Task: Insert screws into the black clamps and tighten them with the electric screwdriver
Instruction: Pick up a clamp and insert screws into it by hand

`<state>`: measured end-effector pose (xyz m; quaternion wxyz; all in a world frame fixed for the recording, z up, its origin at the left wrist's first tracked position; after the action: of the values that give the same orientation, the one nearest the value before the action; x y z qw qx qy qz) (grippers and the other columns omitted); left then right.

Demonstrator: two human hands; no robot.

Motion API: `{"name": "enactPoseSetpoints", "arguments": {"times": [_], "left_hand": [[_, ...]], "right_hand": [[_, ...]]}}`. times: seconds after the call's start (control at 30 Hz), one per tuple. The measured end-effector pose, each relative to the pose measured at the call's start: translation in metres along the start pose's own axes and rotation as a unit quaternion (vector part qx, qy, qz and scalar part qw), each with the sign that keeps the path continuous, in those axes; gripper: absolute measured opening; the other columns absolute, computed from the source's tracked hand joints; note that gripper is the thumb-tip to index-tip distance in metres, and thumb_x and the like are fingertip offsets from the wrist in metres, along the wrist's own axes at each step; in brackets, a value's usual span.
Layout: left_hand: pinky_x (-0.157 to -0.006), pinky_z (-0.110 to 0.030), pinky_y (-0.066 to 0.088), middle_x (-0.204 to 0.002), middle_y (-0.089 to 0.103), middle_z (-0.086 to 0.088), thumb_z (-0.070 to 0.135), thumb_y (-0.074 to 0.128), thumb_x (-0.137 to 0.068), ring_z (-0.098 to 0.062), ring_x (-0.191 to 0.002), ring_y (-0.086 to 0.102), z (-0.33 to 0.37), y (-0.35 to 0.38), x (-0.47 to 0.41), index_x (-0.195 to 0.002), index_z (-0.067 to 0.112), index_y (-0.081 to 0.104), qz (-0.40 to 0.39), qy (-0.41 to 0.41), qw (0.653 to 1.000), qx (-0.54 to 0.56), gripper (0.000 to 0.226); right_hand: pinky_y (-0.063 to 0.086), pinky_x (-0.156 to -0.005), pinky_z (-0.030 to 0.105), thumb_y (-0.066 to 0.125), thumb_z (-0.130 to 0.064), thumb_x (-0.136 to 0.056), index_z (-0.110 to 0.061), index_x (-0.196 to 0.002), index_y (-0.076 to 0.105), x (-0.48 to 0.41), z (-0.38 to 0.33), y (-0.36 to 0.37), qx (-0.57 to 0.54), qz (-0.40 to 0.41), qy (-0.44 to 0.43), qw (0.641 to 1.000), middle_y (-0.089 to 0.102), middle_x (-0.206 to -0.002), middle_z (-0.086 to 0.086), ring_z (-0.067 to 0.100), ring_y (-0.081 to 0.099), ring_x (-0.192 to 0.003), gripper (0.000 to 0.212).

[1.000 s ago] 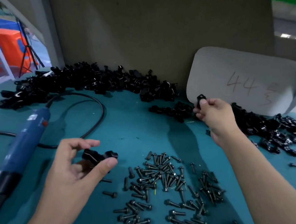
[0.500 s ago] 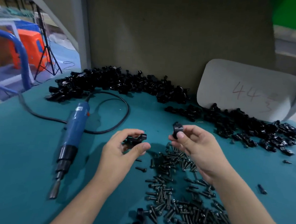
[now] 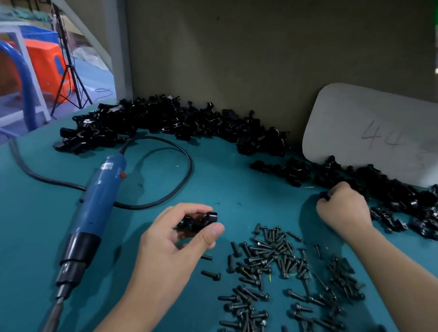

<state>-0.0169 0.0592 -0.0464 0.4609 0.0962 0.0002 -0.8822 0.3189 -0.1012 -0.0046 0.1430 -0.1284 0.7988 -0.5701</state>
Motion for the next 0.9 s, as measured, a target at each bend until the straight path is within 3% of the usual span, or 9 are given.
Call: {"name": "enactPoseSetpoints", "arguments": {"times": [0.1,0.17,0.3,0.37,0.47,0.63,0.73,0.9], "left_hand": [[-0.075,-0.028,0.063,-0.099,0.075,0.001,0.049,0.087,-0.074,-0.022,-0.081,0.078,0.000,0.000,0.000,-0.103,0.039,0.076,-0.005,0.000,1.000,-0.010,0.033],[-0.073,-0.020,0.059,-0.098,0.074,0.003,0.046,0.085,-0.073,-0.022,-0.081,0.078,-0.001,0.000,0.001,-0.103,0.039,0.076,-0.007,0.002,1.000,-0.014,0.032],[-0.072,-0.019,0.058,-0.096,0.074,0.001,0.039,0.091,-0.073,-0.025,-0.077,0.078,-0.003,-0.001,-0.001,-0.103,0.034,0.078,0.001,0.000,1.000,-0.001,0.033],[-0.073,-0.022,0.059,-0.097,0.074,-0.002,0.044,0.093,-0.074,-0.026,-0.077,0.078,-0.003,-0.002,-0.001,-0.104,0.034,0.078,0.001,0.003,1.000,0.001,0.035],[-0.073,-0.023,0.060,-0.098,0.075,-0.003,0.055,0.088,-0.065,-0.026,-0.077,0.078,-0.004,-0.004,-0.002,-0.105,0.035,0.078,0.013,-0.001,1.000,-0.001,0.046],[-0.074,-0.025,0.061,-0.101,0.075,-0.005,0.052,0.091,-0.071,-0.025,-0.079,0.078,-0.004,-0.004,-0.001,-0.104,0.037,0.077,0.011,-0.007,1.000,-0.006,0.039],[-0.080,-0.037,0.061,-0.101,0.076,-0.003,0.049,0.090,-0.073,-0.024,-0.080,0.078,-0.003,-0.004,-0.001,-0.103,0.038,0.077,0.012,-0.005,1.000,-0.012,0.034],[-0.079,-0.037,0.061,-0.100,0.076,-0.001,0.053,0.088,-0.073,-0.023,-0.079,0.078,0.000,-0.004,0.001,-0.104,0.037,0.076,0.012,-0.001,1.000,-0.017,0.037]], "right_hand": [[0.049,-0.094,0.049,0.065,-0.031,-0.090,-0.004,-0.123,0.048,-0.009,-0.019,-0.003,0.063,0.040,-0.010,0.997,0.056,-0.121,0.021,0.042,0.052,-0.114,0.046],[0.045,-0.100,0.051,0.066,-0.024,-0.088,-0.005,-0.131,0.049,-0.017,-0.039,-0.001,0.032,0.049,-0.058,0.997,0.053,-0.129,0.023,0.044,0.048,-0.122,0.050],[0.040,-0.113,0.047,0.057,-0.007,-0.091,-0.017,-0.152,0.043,-0.042,-0.067,0.024,0.029,-0.071,-0.133,0.988,0.046,-0.150,0.018,0.042,0.041,-0.137,0.064],[0.045,-0.108,0.041,0.056,-0.004,-0.095,-0.016,-0.150,0.048,-0.050,-0.068,0.030,0.056,-0.088,-0.136,0.985,0.055,-0.145,0.019,0.040,0.051,-0.131,0.057],[0.052,-0.095,0.040,0.064,-0.007,-0.096,-0.014,-0.140,0.058,-0.057,-0.063,0.024,0.045,-0.045,-0.132,0.989,0.065,-0.131,0.020,0.039,0.061,-0.118,0.045],[0.051,-0.087,0.040,0.066,-0.017,-0.097,-0.010,-0.128,0.062,-0.049,-0.057,0.020,0.048,-0.003,-0.157,0.986,0.064,-0.122,0.021,0.040,0.060,-0.113,0.032],[0.050,-0.090,0.043,0.067,-0.023,-0.098,-0.009,-0.130,0.060,-0.037,-0.054,0.020,0.036,0.011,-0.178,0.983,0.059,-0.121,0.021,0.041,0.057,-0.113,0.036],[0.050,-0.093,0.043,0.075,-0.031,-0.092,-0.010,-0.124,0.067,-0.022,-0.047,0.013,-0.010,0.036,-0.197,0.980,0.064,-0.118,0.016,0.036,0.057,-0.113,0.039]]}}
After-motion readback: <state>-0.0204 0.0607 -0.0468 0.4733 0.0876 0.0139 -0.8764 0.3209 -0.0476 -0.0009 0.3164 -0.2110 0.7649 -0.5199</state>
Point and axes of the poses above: each hand's wrist, its own x-axis away from the middle knuckle, its own y-axis out of the palm, z = x × y, the point moved 8 cm from there along -x, towards the middle knuckle
